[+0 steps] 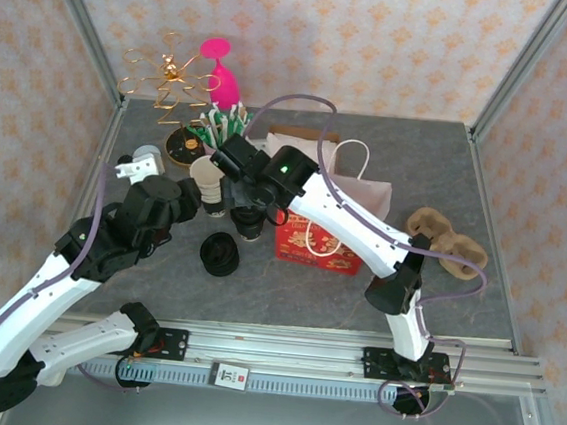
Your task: Pack the takeout coffee
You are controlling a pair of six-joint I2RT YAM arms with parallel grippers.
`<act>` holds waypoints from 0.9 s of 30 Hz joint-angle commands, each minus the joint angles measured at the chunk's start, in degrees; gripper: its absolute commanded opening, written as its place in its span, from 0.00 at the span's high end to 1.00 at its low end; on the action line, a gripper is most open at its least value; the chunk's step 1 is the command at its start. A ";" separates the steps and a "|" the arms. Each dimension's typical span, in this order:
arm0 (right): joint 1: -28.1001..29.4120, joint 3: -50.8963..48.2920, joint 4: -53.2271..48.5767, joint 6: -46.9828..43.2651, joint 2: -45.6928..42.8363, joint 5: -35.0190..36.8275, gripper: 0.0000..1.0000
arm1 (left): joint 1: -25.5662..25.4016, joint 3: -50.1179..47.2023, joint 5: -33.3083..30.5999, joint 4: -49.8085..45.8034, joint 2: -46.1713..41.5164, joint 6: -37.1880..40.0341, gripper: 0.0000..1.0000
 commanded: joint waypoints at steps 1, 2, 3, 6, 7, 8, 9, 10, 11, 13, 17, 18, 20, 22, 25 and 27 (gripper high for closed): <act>-0.61 -4.02 -1.76 1.72 -4.88 5.47 0.11 | 0.37 -2.22 4.43 2.80 -0.55 -1.33 0.47; -1.41 -5.30 -1.75 1.84 -5.60 5.95 0.11 | 0.37 -3.27 6.12 4.12 -0.51 -1.01 0.47; -2.36 -6.63 -1.76 1.96 -6.44 6.40 0.11 | 0.37 -3.84 7.15 4.91 -0.34 -1.07 0.47; -5.58 -9.88 -0.77 1.09 -8.45 7.86 0.11 | 0.37 -5.44 10.64 7.87 0.78 -0.78 0.48; -6.31 -10.50 -0.29 0.42 -8.80 8.16 0.11 | 0.37 -5.77 11.65 8.89 1.18 -0.81 0.48; -7.30 -10.74 0.12 -0.26 -9.02 8.63 0.11 | 0.37 -6.30 12.86 9.99 1.66 -1.03 0.48; -8.23 -10.67 0.43 -0.71 -9.14 9.31 0.11 | 0.40 -7.00 14.15 11.54 2.09 -1.09 0.48; -9.06 -10.60 0.51 -1.11 -9.18 9.64 0.11 | 0.37 -7.41 15.25 12.76 2.57 -1.09 0.48; -10.00 -10.41 0.38 -1.68 -9.24 10.01 0.11 | 0.37 -7.61 16.25 13.81 3.06 -1.00 0.48; -12.17 -10.51 -0.53 -2.08 -9.57 11.81 0.10 | 0.35 -7.87 17.67 15.53 4.09 -1.02 0.48; -15.57 -10.51 -0.84 -3.25 -11.34 14.24 0.10 | 0.33 -8.00 17.43 16.29 5.29 -0.62 0.48; -15.53 -9.55 -0.72 -3.72 -11.40 13.95 0.10 | 0.37 -8.00 16.96 16.25 5.12 -0.49 0.47; -15.24 -7.15 -0.53 -3.86 -11.14 11.55 0.10 | 0.36 -7.69 15.30 15.69 4.50 -0.47 0.47; -13.58 -4.56 -0.53 -4.06 -9.91 10.52 0.11 | 0.37 -7.07 12.68 13.98 3.80 -0.65 0.46; -9.22 0.97 -1.85 -4.54 -5.55 9.69 0.10 | 0.41 -5.59 8.20 9.47 2.59 -1.06 0.45; -7.32 2.83 -1.67 -5.52 -2.79 5.89 0.09 | 0.37 -4.76 6.02 6.55 1.56 -1.58 0.45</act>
